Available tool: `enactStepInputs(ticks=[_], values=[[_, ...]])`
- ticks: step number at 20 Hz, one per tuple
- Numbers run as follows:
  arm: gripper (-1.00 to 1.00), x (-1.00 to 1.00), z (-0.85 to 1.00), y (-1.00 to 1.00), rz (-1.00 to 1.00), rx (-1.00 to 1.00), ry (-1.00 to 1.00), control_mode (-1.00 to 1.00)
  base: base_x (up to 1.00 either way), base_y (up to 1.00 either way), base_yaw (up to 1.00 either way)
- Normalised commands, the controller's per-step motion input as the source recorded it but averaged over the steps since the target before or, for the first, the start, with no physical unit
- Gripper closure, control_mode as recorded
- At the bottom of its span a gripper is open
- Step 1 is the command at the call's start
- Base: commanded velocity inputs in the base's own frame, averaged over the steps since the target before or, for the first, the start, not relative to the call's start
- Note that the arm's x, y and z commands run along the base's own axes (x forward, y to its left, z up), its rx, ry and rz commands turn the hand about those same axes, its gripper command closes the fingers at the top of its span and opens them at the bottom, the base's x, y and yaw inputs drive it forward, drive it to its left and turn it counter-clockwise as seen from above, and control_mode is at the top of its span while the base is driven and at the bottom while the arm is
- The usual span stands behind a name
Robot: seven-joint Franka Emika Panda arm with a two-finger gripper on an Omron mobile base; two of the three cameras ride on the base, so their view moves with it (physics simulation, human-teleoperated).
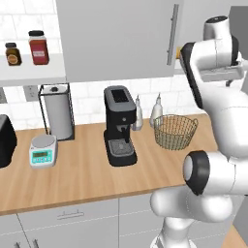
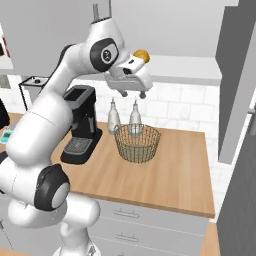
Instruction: Open the cabinet, pick up the bread from the cabinet and place it in the basket. Then move the basket to the dining counter.
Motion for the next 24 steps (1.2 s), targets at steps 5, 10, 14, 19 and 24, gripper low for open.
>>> enactStepInputs(ticks=[5,10,14,19,24], values=[[-1.0,0.16,0.19,0.73,-0.15,0.47,-0.82,-1.0,0.0,0.0,0.0],[-1.0,0.07,0.57,0.6,0.02,0.16,-0.93,-1.0,0.0,0.0,0.0],[-1.0,0.0,0.63,0.39,0.24,-0.04,-0.64,-1.0,0.0,0.0,0.0],[-1.0,0.06,0.15,0.47,0.28,-0.34,-0.15,-1.0,0.0,0.0,0.0],[-1.0,0.19,0.0,0.36,0.12,-0.32,0.0,-1.0,0.0,0.0,0.0]])
